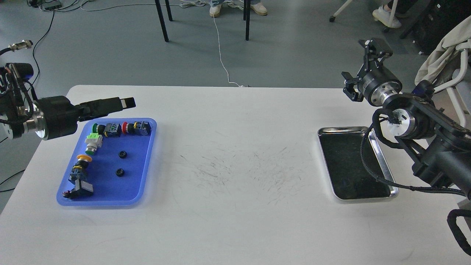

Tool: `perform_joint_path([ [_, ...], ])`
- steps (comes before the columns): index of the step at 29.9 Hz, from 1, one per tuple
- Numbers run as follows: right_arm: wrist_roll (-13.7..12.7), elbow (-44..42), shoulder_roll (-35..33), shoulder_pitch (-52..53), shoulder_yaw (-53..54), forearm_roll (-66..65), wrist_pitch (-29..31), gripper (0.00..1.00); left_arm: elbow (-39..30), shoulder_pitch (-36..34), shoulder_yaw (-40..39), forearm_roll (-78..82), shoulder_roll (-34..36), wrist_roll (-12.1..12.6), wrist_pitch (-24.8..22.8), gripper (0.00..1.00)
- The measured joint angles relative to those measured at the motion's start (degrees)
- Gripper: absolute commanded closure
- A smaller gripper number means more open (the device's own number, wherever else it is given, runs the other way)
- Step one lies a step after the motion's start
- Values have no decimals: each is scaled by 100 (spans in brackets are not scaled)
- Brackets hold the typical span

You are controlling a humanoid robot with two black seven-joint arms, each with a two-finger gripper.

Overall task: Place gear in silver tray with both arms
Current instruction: 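Lower the left hand onto a black gear in the blue tray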

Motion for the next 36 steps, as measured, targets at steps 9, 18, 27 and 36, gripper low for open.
perform_joint_path([
  [9, 0, 50, -49, 69, 41, -1, -46, 1, 196, 172, 42, 1372, -334, -32, 347, 6],
  [18, 0, 59, -190, 79, 96, 20, -153, 1, 898, 664, 46, 2076, -965, -21, 632, 11],
  [27, -18, 5, -284, 19, 423, 120, -176, 1, 1363, 1030, 45, 2157, -1203, -141, 855, 17],
  [36, -1, 5, -133, -24, 465, 121, -189, 1, 1882, 1170, 47, 2163, -1354, -427, 920, 22],
])
